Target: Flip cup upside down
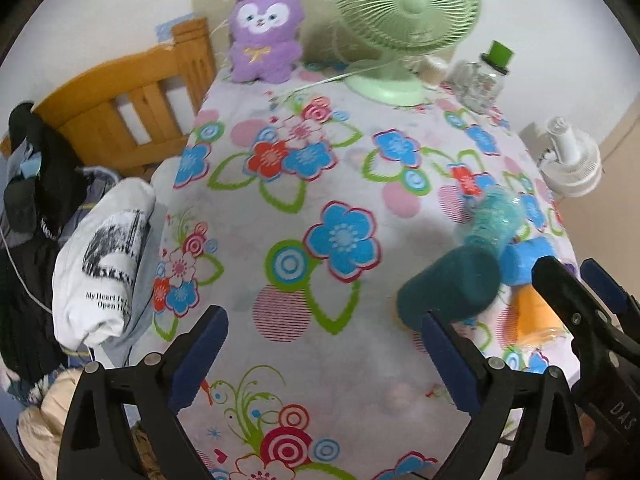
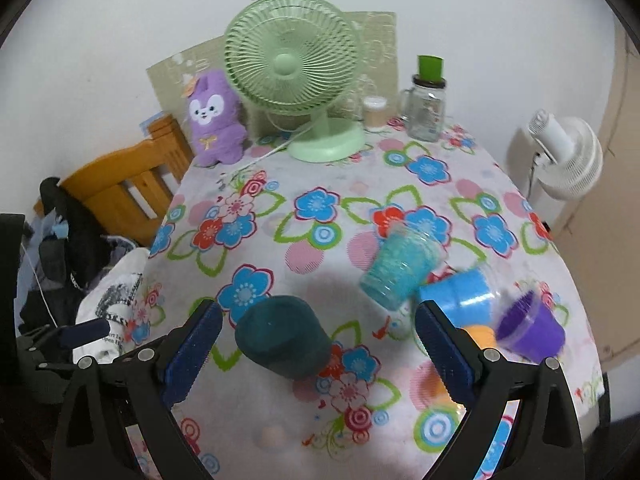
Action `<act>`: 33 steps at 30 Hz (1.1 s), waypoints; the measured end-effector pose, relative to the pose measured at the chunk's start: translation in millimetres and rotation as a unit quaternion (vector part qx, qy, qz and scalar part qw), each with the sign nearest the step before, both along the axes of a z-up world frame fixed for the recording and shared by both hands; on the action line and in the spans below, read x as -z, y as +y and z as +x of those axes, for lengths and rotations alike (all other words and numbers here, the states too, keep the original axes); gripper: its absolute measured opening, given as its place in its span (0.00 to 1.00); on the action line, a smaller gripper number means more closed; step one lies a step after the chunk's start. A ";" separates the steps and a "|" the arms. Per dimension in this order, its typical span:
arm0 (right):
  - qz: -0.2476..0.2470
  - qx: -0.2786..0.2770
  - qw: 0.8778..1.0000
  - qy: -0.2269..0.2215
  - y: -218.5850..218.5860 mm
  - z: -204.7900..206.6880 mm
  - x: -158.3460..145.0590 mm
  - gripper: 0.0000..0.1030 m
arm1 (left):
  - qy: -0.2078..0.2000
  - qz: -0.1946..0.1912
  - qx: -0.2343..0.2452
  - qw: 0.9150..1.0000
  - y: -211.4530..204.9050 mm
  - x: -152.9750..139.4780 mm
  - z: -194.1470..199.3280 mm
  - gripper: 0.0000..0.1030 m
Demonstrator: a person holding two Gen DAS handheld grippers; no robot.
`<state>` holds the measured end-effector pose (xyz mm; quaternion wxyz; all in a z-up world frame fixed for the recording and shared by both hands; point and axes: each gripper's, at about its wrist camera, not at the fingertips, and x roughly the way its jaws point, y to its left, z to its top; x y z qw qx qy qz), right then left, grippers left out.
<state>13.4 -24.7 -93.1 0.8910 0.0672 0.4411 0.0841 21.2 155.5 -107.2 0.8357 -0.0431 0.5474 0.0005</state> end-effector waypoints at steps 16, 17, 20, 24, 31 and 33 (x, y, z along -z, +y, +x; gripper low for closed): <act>-0.004 -0.042 0.998 0.048 -45.7 4.3 -22.2 0.96 | -0.003 0.028 0.001 1.000 -52.9 -30.1 -9.7 0.98; -0.009 -0.045 0.998 0.047 -48.1 4.6 -24.5 0.96 | -0.002 0.026 -0.001 1.000 -56.8 -32.4 -10.6 0.98; -0.023 -0.054 0.997 0.044 -55.9 6.3 -32.2 0.96 | 0.000 0.029 -0.012 1.000 -64.8 -37.9 -12.9 0.98; -0.030 -0.062 0.997 0.038 -66.1 7.0 -42.5 0.96 | 0.000 0.021 -0.021 1.000 -75.0 -45.2 -14.4 0.98; -0.047 -0.058 0.997 0.027 -82.2 8.4 -58.7 0.96 | -0.015 0.040 -0.021 0.999 -92.0 -65.1 -16.9 0.98; -0.048 -0.054 0.997 0.021 -87.0 7.4 -64.2 0.96 | -0.021 0.040 -0.019 0.999 -94.8 -71.6 -18.1 0.98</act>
